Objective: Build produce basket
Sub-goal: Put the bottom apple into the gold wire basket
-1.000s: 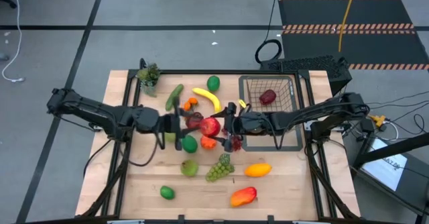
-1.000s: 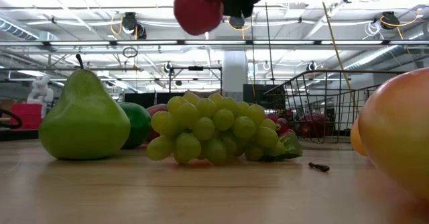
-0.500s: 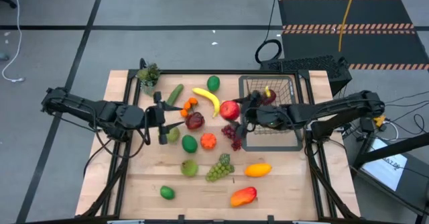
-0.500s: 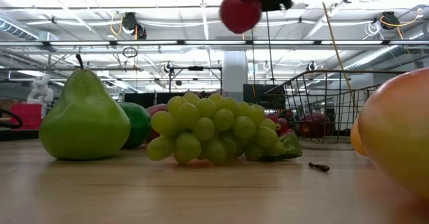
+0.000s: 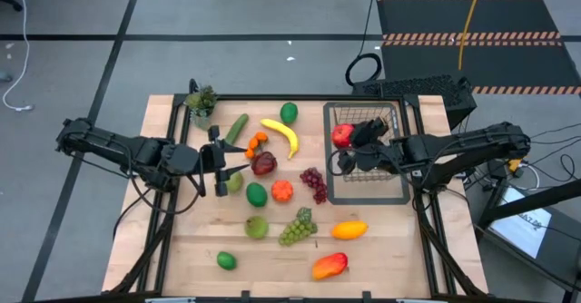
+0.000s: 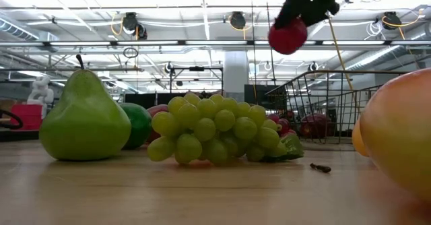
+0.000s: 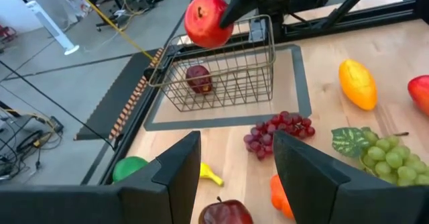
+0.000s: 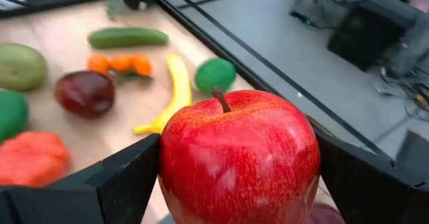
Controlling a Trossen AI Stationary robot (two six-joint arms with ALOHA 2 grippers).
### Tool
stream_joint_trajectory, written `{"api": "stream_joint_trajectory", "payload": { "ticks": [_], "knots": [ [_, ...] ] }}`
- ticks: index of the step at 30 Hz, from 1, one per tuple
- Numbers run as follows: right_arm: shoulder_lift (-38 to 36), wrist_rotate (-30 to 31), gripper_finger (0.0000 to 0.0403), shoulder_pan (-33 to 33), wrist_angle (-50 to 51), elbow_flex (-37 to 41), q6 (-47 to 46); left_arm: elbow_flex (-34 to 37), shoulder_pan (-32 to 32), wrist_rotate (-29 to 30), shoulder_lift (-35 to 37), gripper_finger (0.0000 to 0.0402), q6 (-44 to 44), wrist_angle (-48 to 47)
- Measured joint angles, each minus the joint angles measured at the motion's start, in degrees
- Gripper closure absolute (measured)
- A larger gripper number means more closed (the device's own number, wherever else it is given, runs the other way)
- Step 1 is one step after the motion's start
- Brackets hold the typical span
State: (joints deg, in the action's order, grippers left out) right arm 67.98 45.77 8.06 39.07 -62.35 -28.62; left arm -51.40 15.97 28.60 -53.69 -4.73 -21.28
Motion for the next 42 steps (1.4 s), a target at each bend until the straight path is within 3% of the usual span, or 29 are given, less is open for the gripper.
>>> {"api": "stream_joint_trajectory", "payload": {
  "ticks": [9, 14, 28, 35, 42],
  "knots": [
    [-0.8, 0.5, 0.0034, -2.4, 2.8, 6.8, -5.5, 0.0, 0.0, 0.0, -0.2, 0.0215, -0.8, 1.3],
    [-3.6, -3.2, 0.0034, -4.8, 1.4, 11.8, -8.4, 0.0, -0.2, 0.0, -0.3, 0.0215, -2.8, 1.7],
    [-8.3, -14.6, 0.0034, -12.3, -22.4, 30.0, -3.1, 0.0, -0.3, 0.0, -0.3, 0.0215, -6.2, 6.9],
    [-8.3, -16.2, 0.0033, -15.1, -24.6, 32.2, -2.8, 0.0, -0.3, -0.1, -0.3, 0.0215, -6.1, 7.9],
    [-8.3, -17.4, 0.0006, -15.1, -24.7, 32.2, -1.5, 0.0, -0.3, -0.2, -0.3, 0.0215, -5.7, 7.4]
  ]
}}
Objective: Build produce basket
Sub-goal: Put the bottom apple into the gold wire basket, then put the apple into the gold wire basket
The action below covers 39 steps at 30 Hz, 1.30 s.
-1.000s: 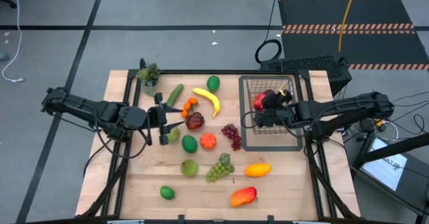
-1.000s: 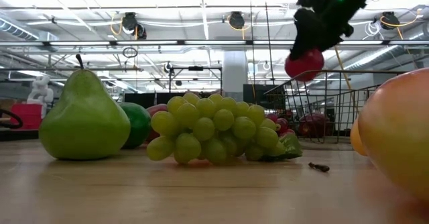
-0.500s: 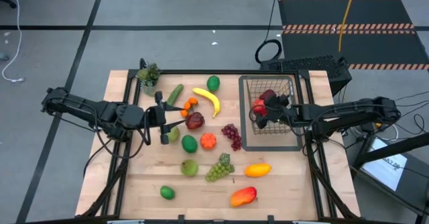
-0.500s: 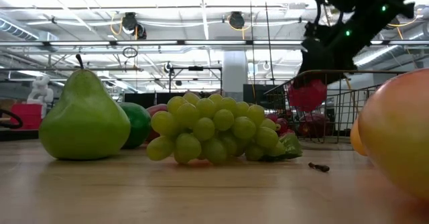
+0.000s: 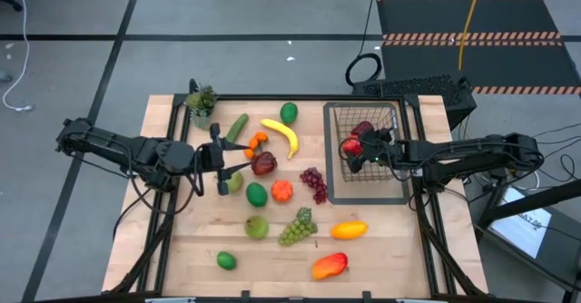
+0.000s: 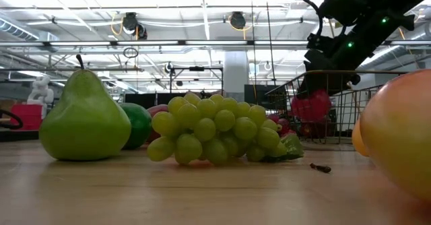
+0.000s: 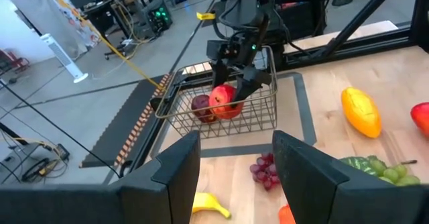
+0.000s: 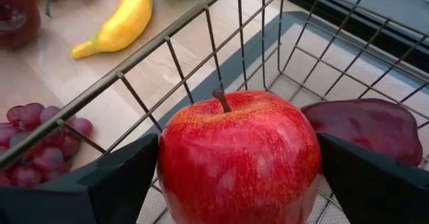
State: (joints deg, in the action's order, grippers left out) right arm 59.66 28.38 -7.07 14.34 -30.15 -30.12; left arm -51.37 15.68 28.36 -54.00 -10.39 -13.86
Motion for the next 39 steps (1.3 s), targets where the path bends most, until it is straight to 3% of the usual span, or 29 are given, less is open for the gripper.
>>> {"api": "stream_joint_trajectory", "payload": {
  "ticks": [17, 29, 39],
  "knots": [
    [-5.8, -1.5, 0.0004, 0.0, -3.9, -0.1, 4.4, 1.6, 0.0, -0.4, 0.0, 0.0215, 1.6, -0.4],
    [-11.6, -1.5, 0.0005, 3.1, -17.3, -0.1, 12.4, 1.6, -1.2, -0.4, 0.0, 0.0215, 1.7, -5.0],
    [-13.2, -1.5, 0.0005, 5.4, -27.9, -0.1, 20.6, 1.6, -6.2, 0.0, -3.1, 0.0215, 7.8, -9.0]
  ]
}}
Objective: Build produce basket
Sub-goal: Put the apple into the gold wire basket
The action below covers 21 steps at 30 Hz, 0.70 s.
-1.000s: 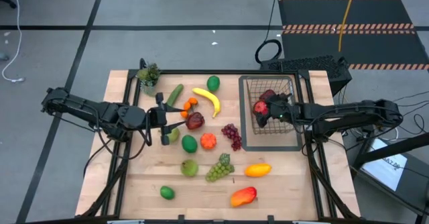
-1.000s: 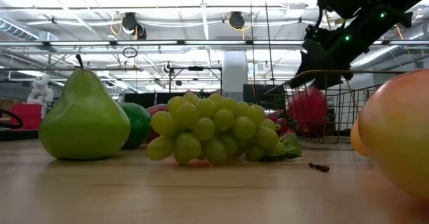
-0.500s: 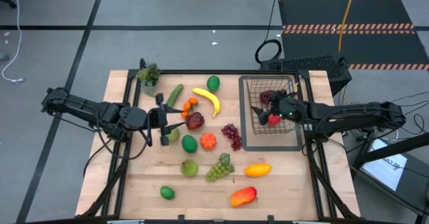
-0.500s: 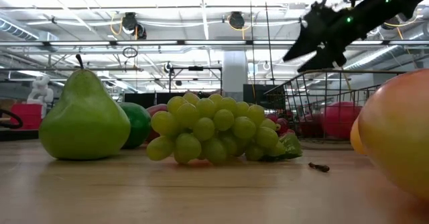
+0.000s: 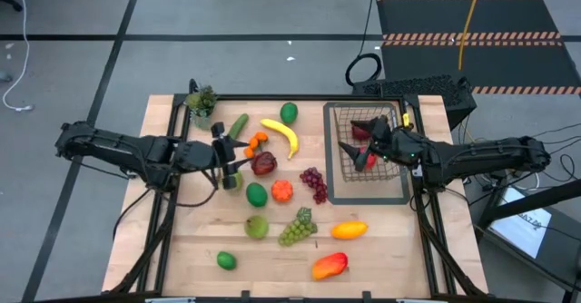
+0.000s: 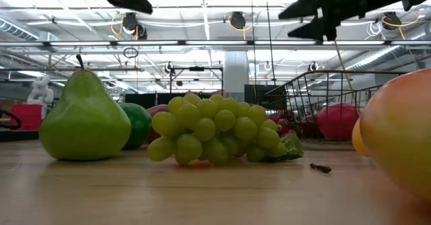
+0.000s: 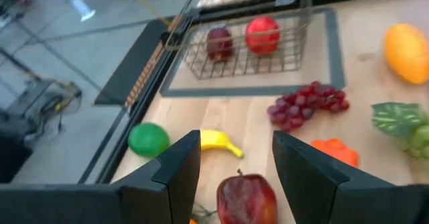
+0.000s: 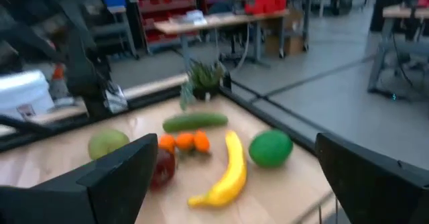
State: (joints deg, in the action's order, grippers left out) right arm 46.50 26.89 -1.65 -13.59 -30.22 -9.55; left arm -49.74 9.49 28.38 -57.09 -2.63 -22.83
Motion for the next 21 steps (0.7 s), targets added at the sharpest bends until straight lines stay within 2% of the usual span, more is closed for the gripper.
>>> {"api": "stream_joint_trajectory", "payload": {
  "ticks": [6, 11, 15, 21],
  "knots": [
    [0.0, 0.0, 0.0005, 0.0, -5.8, 0.0, 1.9, 0.0, -4.1, -0.7, -7.7, 0.0215, 1.3, 3.1],
    [0.0, 0.0, 0.0005, 0.0, -5.7, 0.0, 3.7, -2.5, -8.2, -8.1, -13.9, 0.0215, 1.7, 3.2],
    [0.0, 0.0, 0.0005, 0.0, -5.7, 0.0, 4.9, -8.1, -10.7, -13.0, -19.2, 0.0215, 1.6, -0.9],
    [0.0, 0.0, 0.0005, 0.0, -5.4, 0.0, 6.4, -19.1, -13.0, -17.7, -28.8, 0.0215, -0.3, -12.9]
  ]
}}
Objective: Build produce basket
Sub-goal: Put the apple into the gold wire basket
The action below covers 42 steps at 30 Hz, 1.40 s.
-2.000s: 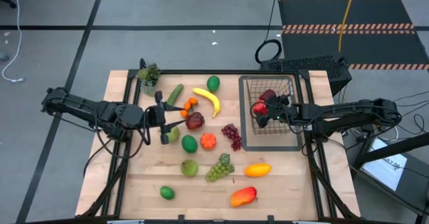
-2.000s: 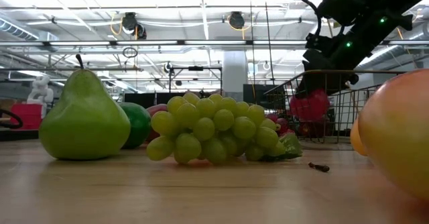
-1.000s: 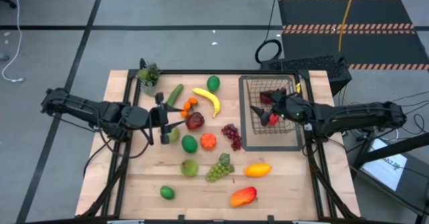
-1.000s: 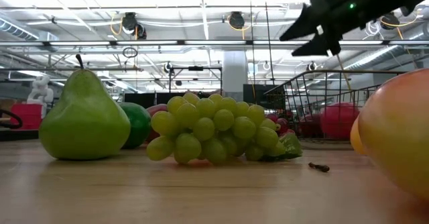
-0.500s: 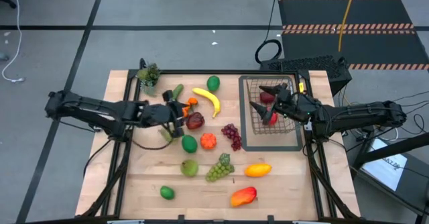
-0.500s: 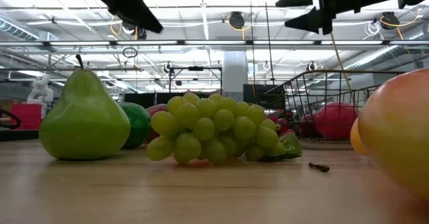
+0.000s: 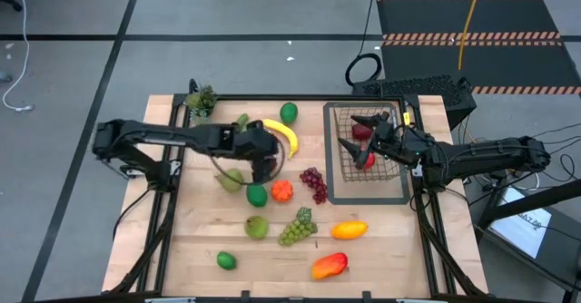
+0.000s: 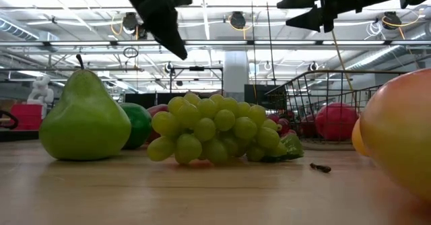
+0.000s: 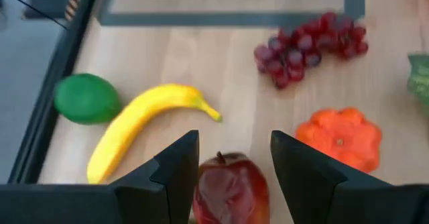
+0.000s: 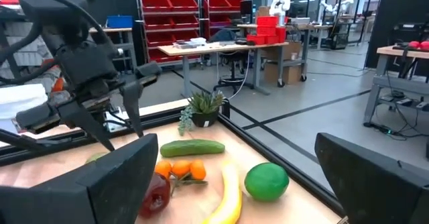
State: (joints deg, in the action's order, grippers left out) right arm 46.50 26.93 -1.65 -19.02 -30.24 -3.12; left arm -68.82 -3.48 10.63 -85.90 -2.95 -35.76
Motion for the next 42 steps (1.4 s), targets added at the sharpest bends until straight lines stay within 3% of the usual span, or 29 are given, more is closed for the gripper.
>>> {"api": "stream_joint_trajectory", "payload": {
  "ticks": [6, 16, 42],
  "knots": [
    [0.0, 0.0, 0.0005, 0.0, 0.6, 0.0, 0.8, -7.3, -1.6, -4.8, -10.2, 0.0215, -3.2, -4.6],
    [0.0, 0.0, 0.0005, 0.0, 1.7, 0.0, 0.9, -13.5, -4.7, -6.9, -21.5, 0.0215, -1.5, -11.3],
    [-0.2, 0.0, 0.0005, 0.0, 2.6, 0.0, 0.6, -13.6, -8.2, -9.1, -23.9, 0.0216, -0.8, -14.4]
  ]
}}
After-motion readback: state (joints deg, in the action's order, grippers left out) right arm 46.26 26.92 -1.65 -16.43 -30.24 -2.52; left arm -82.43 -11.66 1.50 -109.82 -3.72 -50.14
